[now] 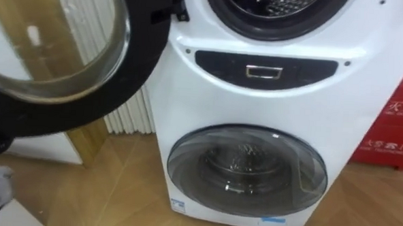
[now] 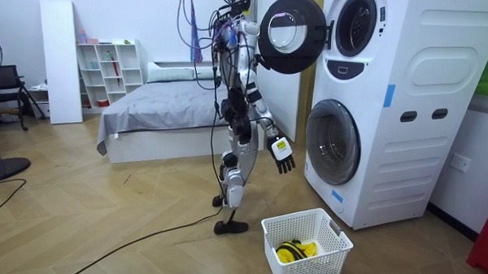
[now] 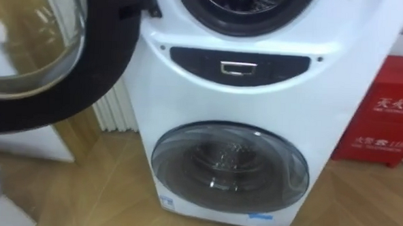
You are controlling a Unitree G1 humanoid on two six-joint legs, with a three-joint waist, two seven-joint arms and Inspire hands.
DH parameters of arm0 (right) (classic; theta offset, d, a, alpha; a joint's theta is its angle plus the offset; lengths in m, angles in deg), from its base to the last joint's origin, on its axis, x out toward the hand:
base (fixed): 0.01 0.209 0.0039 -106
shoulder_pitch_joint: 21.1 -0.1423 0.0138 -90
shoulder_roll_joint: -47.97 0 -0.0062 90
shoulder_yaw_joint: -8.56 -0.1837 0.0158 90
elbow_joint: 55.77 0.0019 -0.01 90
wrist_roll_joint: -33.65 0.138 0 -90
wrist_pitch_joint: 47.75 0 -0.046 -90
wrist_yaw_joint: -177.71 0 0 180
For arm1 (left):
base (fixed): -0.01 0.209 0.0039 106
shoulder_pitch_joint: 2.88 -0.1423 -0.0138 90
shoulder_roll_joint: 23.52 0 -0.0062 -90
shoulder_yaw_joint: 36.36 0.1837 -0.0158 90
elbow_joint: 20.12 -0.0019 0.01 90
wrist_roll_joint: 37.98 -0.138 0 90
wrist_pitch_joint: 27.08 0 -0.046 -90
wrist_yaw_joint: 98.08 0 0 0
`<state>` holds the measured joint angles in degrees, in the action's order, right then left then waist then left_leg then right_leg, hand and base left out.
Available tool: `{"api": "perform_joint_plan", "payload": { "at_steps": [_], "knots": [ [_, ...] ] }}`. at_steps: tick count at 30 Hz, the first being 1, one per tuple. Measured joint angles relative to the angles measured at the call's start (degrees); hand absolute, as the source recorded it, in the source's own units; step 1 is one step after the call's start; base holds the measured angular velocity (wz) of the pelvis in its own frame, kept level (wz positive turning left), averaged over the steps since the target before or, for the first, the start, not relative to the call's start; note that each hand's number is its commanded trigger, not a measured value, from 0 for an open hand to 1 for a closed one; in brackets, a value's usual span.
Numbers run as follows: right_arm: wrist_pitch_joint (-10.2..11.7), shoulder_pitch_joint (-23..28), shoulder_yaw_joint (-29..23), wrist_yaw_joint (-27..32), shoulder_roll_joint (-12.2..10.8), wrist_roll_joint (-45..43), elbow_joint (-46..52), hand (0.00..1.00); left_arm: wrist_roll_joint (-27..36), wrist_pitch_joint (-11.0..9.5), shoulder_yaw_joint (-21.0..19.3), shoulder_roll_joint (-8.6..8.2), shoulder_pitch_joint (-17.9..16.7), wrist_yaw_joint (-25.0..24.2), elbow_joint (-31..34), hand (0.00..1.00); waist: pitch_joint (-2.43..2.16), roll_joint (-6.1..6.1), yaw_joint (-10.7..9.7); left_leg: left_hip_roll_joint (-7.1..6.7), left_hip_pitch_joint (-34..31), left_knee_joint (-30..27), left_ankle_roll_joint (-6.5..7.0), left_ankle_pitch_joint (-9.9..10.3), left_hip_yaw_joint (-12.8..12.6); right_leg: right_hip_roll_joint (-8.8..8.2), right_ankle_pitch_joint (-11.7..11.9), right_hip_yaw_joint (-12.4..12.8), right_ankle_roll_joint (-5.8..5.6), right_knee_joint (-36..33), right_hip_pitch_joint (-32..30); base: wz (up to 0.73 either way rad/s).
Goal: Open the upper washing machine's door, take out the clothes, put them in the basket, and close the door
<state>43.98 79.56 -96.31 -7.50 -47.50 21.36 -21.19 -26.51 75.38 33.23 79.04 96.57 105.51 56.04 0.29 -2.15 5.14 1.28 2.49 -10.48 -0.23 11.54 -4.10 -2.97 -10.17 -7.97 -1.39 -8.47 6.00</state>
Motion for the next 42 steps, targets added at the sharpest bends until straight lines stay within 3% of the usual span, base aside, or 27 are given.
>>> {"api": "perform_joint_plan", "payload": {
  "at_steps": [3,5,8,12,15,18,20,25,27,28,32,36,39,41,42],
  "knots": [
    [0.0,1.1,0.0,-0.8,-0.4,0.4,0.9,0.00,-3.2,3.6,0.2,0.00,0.0,0.1,4.6,0.00,0.05,0.23,0.4,-0.11,-0.1,0.0,0.00,0.0,0.9,0.01,0.0,0.0,0.00,0.0,0.3,0.20],
    [-0.3,2.5,0.0,-1.3,-0.5,0.6,1.6,0.00,-6.3,4.8,1.1,-0.01,-0.8,1.1,10.1,0.00,0.19,0.53,0.5,-0.25,-0.6,-0.3,0.00,0.0,1.8,-0.08,0.0,0.6,0.00,-0.2,0.4,0.40],
    [-0.6,1.8,0.4,-2.0,-1.0,0.8,1.6,0.00,-10.1,5.1,2.6,-0.20,-0.9,0.7,12.5,0.00,0.54,1.00,0.7,-0.58,-1.6,-1.3,0.00,0.0,2.3,-0.33,0.0,1.6,0.00,-0.1,0.3,0.18],
    [-0.3,1.1,3.5,-2.3,-1.1,2.7,0.4,0.00,-14.3,6.0,3.9,-1.76,-1.2,0.3,15.9,0.00,0.32,1.88,0.0,-1.11,-2.5,-1.5,0.20,-0.1,3.4,-0.63,0.0,1.4,-0.01,-0.1,0.3,0.24],
    [-0.3,0.7,5.0,-2.5,-1.1,3.8,-0.1,0.00,-14.9,6.3,3.9,-3.18,-5.5,-0.2,21.6,0.00,0.32,1.94,-0.4,-1.22,-2.4,-1.5,0.41,-0.2,3.7,-1.06,0.2,1.5,-0.29,-0.1,0.6,0.11],
    [-0.2,0.5,6.5,-2.4,-1.0,6.5,-1.4,0.00,-15.8,6.4,5.2,-6.14,-10.4,-0.1,28.8,0.00,0.46,2.08,-1.2,-1.98,-2.5,-1.6,0.70,-0.4,4.6,-1.55,0.4,1.5,-0.47,-0.1,1.1,0.23],
    [0.3,-1.1,8.2,-2.4,-1.0,7.2,-4.9,0.00,-18.6,6.4,6.2,-9.87,-12.9,-0.1,33.3,0.00,0.66,2.25,-1.7,-2.27,-2.5,-1.6,1.19,-0.7,4.3,-2.04,0.5,1.7,-0.58,-0.1,1.1,0.21],
    [0.7,-3.7,11.3,-2.4,-1.3,7.7,-7.0,0.00,-21.6,6.4,7.7,-14.68,-13.4,-1.7,35.8,0.00,0.48,2.91,-2.0,-3.18,-3.4,-1.6,2.50,-1.5,4.1,-2.89,0.6,1.5,-0.70,-0.2,0.7,0.10],
    [0.9,-3.9,12.0,-2.1,-1.7,9.2,-7.1,0.00,-21.1,6.1,7.7,-15.49,-16.0,-2.9,38.1,0.00,0.41,3.14,-2.5,-3.18,-3.5,-1.3,2.88,-1.7,4.2,-2.94,0.8,1.3,-1.20,-0.2,0.5,-0.02],
    [1.1,-3.9,12.5,-1.7,-1.7,10.0,-7.1,0.00,-21.1,4.9,7.8,-16.78,-17.2,-3.6,38.7,0.00,0.41,3.18,-2.7,-3.18,-3.6,-1.3,3.07,-1.8,3.8,-2.98,1.0,0.9,-1.51,-0.2,0.5,0.03],
    [1.4,-3.9,14.8,-1.2,-1.4,13.9,-7.7,0.00,-20.7,4.1,9.9,-19.20,-19.0,-5.5,38.7,0.00,0.39,3.24,-3.0,-3.20,-3.8,-2.3,3.32,-2.1,3.0,-3.09,1.5,-0.1,-2.21,-0.2,0.7,-0.07],
    [2.3,-5.5,15.9,-1.9,-1.1,13.9,-9.6,0.00,-20.7,3.2,14.4,-19.18,-22.5,-8.3,38.6,0.00,0.38,3.35,-3.6,-3.27,-4.3,-2.4,3.42,-2.3,2.7,-3.29,1.5,-0.4,-2.27,-0.2,0.5,-0.08],
    [2.6,-5.8,16.2,-2.0,-0.9,13.8,-9.6,0.00,-18.8,0.6,17.3,-19.09,-25.3,-10.7,38.6,0.00,0.45,3.96,-3.6,-3.43,-5.4,-2.7,3.31,-3.0,2.0,-3.60,1.1,-0.7,-2.85,-0.2,-0.7,-0.10],
    [2.6,-5.6,16.3,-1.8,-0.8,13.8,-9.6,0.00,-17.5,-2.2,20.7,-19.00,-26.9,-12.6,36.8,0.00,0.50,4.16,-3.7,-3.40,-5.5,-2.8,3.18,-3.6,1.4,-3.60,0.8,-0.3,-2.59,-0.2,-1.2,-0.09],
    [2.6,-5.6,16.4,-1.8,-0.8,13.8,-9.6,0.00,-16.9,-2.5,21.5,-19.00,-27.2,-13.2,36.6,0.00,0.50,4.25,-3.8,-3.40,-5.5,-2.9,3.18,-3.8,1.4,-3.57,0.7,-0.2,-2.68,-0.2,-1.3,-0.04]
  ]
}}
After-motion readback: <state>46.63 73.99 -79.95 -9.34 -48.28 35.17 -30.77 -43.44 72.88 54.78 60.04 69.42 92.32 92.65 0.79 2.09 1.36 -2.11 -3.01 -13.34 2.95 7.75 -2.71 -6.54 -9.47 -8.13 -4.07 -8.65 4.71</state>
